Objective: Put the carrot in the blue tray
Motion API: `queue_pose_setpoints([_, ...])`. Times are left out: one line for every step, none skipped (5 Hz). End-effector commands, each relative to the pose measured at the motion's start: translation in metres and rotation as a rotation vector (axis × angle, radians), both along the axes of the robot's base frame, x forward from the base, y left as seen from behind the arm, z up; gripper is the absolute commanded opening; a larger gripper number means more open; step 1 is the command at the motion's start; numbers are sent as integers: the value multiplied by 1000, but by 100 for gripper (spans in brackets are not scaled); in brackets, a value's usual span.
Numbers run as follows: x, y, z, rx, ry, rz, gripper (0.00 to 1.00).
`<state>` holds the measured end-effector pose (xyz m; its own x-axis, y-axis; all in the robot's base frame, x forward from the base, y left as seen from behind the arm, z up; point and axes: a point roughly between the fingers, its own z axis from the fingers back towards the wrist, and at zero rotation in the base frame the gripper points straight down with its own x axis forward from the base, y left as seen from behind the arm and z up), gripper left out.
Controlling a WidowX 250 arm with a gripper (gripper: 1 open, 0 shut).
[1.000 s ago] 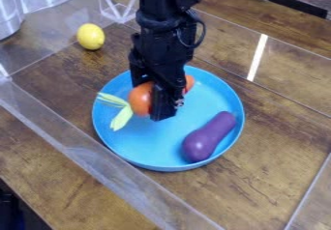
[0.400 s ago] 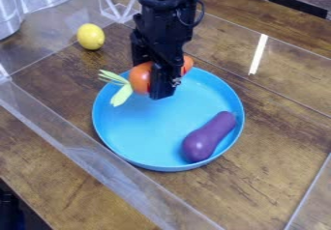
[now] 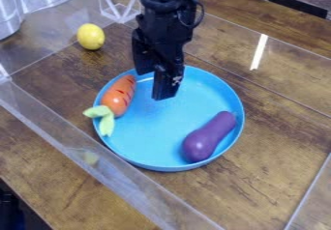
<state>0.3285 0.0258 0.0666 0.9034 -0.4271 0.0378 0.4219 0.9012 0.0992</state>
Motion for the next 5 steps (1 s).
queue_pose_setpoints([8, 13, 16, 6, -55, 18, 100])
queue_pose_setpoints([9, 18, 16, 9, -56, 18, 100])
queue_pose_setpoints([11, 21, 13, 11, -54, 17, 100])
queue_pose_setpoints([13, 24, 12, 13, -53, 17, 100])
queue_pose_setpoints([16, 27, 11, 15, -55, 15, 100])
